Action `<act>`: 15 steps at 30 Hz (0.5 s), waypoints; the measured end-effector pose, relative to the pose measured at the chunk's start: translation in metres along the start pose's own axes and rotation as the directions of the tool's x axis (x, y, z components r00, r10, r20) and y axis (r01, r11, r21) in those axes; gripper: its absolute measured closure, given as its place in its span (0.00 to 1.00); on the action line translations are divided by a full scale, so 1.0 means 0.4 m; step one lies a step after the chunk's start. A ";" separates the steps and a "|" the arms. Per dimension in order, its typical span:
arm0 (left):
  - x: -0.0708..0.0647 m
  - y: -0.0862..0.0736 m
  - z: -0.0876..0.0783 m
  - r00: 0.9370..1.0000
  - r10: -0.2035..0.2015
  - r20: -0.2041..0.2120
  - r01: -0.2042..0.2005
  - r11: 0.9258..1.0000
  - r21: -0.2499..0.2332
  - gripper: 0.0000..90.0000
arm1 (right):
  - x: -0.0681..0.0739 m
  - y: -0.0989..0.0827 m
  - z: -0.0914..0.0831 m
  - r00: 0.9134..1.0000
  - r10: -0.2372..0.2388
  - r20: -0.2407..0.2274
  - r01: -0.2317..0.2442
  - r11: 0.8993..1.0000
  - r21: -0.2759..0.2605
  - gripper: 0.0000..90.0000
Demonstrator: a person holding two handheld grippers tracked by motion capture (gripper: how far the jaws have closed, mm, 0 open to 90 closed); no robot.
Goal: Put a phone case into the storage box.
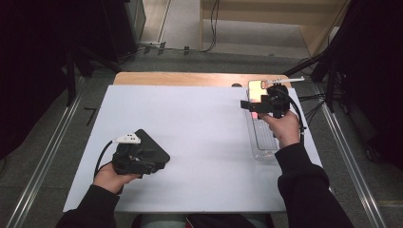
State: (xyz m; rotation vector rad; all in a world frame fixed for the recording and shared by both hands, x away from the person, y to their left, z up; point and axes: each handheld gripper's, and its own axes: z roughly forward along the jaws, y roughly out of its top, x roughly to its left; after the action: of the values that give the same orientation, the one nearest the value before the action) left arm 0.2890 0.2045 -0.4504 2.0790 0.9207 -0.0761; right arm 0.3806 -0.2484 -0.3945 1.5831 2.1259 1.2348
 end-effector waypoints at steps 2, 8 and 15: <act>0.002 0.002 0.000 1.000 -0.002 0.001 0.002 1.000 0.001 0.33 | 0.011 -0.010 -0.005 1.000 -0.005 -0.011 0.005 1.000 0.009 0.00; 0.006 0.005 0.004 1.000 -0.007 0.007 0.007 1.000 -0.001 0.33 | 0.028 -0.046 -0.017 0.998 -0.019 -0.055 0.020 1.000 0.017 0.00; 0.005 0.006 0.005 1.000 -0.003 0.011 0.003 1.000 0.003 0.33 | 0.053 -0.074 -0.019 0.995 -0.050 -0.087 0.053 0.998 0.033 0.00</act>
State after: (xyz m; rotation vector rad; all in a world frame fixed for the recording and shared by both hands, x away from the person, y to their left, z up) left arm 0.2926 0.2035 -0.4506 2.0783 0.9174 -0.0904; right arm 0.3471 -0.2357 -0.4050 1.5043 2.2377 1.2779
